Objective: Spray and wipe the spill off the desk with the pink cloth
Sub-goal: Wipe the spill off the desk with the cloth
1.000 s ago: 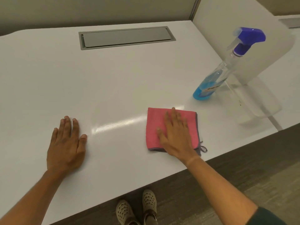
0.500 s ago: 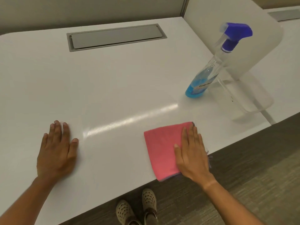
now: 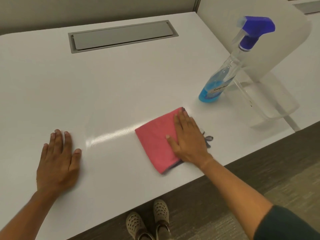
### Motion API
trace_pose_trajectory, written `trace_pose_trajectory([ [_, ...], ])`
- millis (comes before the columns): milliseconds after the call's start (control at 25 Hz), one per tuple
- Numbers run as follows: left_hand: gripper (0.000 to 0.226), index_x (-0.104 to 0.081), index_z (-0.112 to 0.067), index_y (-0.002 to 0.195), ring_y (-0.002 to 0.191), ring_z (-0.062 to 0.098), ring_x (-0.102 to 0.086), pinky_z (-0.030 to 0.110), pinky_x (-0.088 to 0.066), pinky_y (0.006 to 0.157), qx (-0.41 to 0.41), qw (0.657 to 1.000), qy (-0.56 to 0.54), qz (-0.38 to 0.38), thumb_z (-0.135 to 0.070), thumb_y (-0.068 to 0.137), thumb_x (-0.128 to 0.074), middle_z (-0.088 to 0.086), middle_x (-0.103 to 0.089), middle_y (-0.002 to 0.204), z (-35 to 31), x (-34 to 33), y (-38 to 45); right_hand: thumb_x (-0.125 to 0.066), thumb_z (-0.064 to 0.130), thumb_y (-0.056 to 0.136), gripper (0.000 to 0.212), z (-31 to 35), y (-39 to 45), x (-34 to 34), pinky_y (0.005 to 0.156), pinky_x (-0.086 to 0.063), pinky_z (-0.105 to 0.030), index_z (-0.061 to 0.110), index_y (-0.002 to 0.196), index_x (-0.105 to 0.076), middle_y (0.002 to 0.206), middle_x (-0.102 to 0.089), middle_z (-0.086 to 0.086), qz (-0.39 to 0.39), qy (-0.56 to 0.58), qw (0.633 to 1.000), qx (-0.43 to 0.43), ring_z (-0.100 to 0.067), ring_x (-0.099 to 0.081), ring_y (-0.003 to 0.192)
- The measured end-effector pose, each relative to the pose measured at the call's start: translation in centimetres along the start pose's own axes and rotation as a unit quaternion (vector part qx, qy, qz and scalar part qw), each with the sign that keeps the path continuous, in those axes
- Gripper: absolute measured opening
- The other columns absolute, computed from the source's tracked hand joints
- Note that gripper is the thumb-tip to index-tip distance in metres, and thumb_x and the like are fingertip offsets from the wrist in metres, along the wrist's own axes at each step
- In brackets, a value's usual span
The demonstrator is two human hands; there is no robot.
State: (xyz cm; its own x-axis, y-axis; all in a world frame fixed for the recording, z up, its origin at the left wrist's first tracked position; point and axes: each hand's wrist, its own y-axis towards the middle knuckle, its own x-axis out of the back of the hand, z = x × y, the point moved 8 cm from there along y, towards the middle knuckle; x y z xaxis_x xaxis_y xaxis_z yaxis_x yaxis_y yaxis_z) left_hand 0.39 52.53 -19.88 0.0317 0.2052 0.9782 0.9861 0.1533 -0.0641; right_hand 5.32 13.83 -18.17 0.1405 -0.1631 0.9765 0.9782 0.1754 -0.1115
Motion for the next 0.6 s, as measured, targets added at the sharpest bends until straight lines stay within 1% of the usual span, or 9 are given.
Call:
trace_pose_trajectory([
  [80, 0.074, -0.010, -0.012, 0.154, 0.150, 0.019, 0.002, 0.038, -0.002, 0.120, 0.002, 1.000, 0.003, 0.000, -0.052, 0.092, -0.010, 0.011, -0.004, 0.163, 0.2, -0.1, 0.0, -0.026, 0.060, 0.098, 0.082, 0.0, -5.0, -0.4, 0.123, 0.003, -0.038, 0.009, 0.156, 0.004, 0.163, 0.011, -0.011, 0.016, 0.005, 1.000, 0.014, -0.020, 0.012, 0.151],
  [160, 0.073, -0.011, -0.012, 0.154, 0.151, 0.020, 0.000, 0.039, -0.003, 0.120, 0.001, 1.000, -0.001, 0.001, -0.052, 0.092, -0.011, 0.011, -0.004, 0.163, 0.1, -0.1, 0.0, -0.024, 0.061, 0.097, 0.083, -2.5, -7.0, -0.5, 0.124, 0.001, -0.041, 0.012, 0.155, 0.008, 0.163, 0.014, -0.011, 0.012, -0.002, 1.000, -0.028, -0.020, 0.014, 0.151],
  [240, 0.073, -0.012, -0.011, 0.154, 0.151, 0.021, -0.001, 0.039, -0.003, 0.120, 0.003, 1.000, 0.002, -0.004, -0.051, 0.092, -0.012, 0.012, -0.006, 0.163, 0.0, 0.0, 0.0, -0.022, 0.062, 0.096, 0.084, -5.5, -5.3, 0.0, 0.124, -0.002, -0.044, 0.011, 0.155, 0.010, 0.163, 0.013, -0.013, -0.004, 0.001, 0.994, -0.109, -0.024, 0.011, 0.151],
  [320, 0.073, -0.012, -0.010, 0.154, 0.151, 0.021, -0.001, 0.037, -0.002, 0.120, 0.004, 1.000, 0.001, -0.012, -0.050, 0.092, -0.012, 0.012, -0.006, 0.163, -0.3, 0.3, 0.1, -0.022, 0.062, 0.094, 0.086, -6.2, -1.3, 0.8, 0.124, -0.003, -0.045, 0.008, 0.155, 0.006, 0.164, 0.006, -0.017, -0.031, 0.009, 0.989, -0.147, -0.028, 0.005, 0.152],
  [400, 0.072, -0.012, -0.010, 0.154, 0.150, 0.021, -0.001, 0.036, -0.001, 0.120, 0.004, 1.000, 0.005, -0.011, -0.048, 0.093, -0.012, 0.012, -0.006, 0.163, -0.4, 0.3, 0.1, -0.024, 0.061, 0.094, 0.087, -4.0, 3.4, 0.8, 0.124, -0.004, -0.045, 0.003, 0.155, -0.002, 0.163, -0.001, -0.021, -0.040, 0.001, 0.991, -0.127, -0.031, 0.000, 0.151],
  [480, 0.071, -0.013, -0.010, 0.154, 0.150, 0.022, -0.002, 0.037, -0.001, 0.119, 0.001, 1.000, 0.009, -0.013, -0.048, 0.093, -0.013, 0.012, -0.007, 0.163, -0.4, 0.2, 0.0, -0.029, 0.059, 0.094, 0.085, 0.5, 6.4, 0.5, 0.124, -0.005, -0.044, 0.001, 0.154, -0.013, 0.162, -0.008, -0.023, -0.044, -0.005, 0.996, -0.077, -0.033, -0.004, 0.151],
  [560, 0.071, -0.012, -0.011, 0.154, 0.150, 0.022, -0.002, 0.037, -0.002, 0.119, -0.001, 1.000, 0.008, -0.011, -0.049, 0.093, -0.013, 0.012, -0.007, 0.163, -0.2, 0.2, 0.0, -0.035, 0.056, 0.093, 0.084, 5.7, 6.0, -0.3, 0.124, -0.007, -0.044, 0.000, 0.153, -0.020, 0.161, -0.012, -0.023, -0.041, -0.003, 0.999, -0.001, -0.032, -0.005, 0.151],
  [600, 0.072, -0.011, -0.012, 0.154, 0.150, 0.021, -0.002, 0.037, -0.002, 0.120, -0.002, 1.000, 0.006, -0.009, -0.050, 0.093, -0.012, 0.011, -0.006, 0.163, -0.1, 0.2, 0.1, -0.037, 0.056, 0.093, 0.083, 7.6, 4.3, -0.7, 0.124, -0.007, -0.044, 0.001, 0.153, -0.019, 0.162, -0.011, -0.022, -0.029, 0.004, 0.999, 0.044, -0.031, -0.003, 0.152],
])
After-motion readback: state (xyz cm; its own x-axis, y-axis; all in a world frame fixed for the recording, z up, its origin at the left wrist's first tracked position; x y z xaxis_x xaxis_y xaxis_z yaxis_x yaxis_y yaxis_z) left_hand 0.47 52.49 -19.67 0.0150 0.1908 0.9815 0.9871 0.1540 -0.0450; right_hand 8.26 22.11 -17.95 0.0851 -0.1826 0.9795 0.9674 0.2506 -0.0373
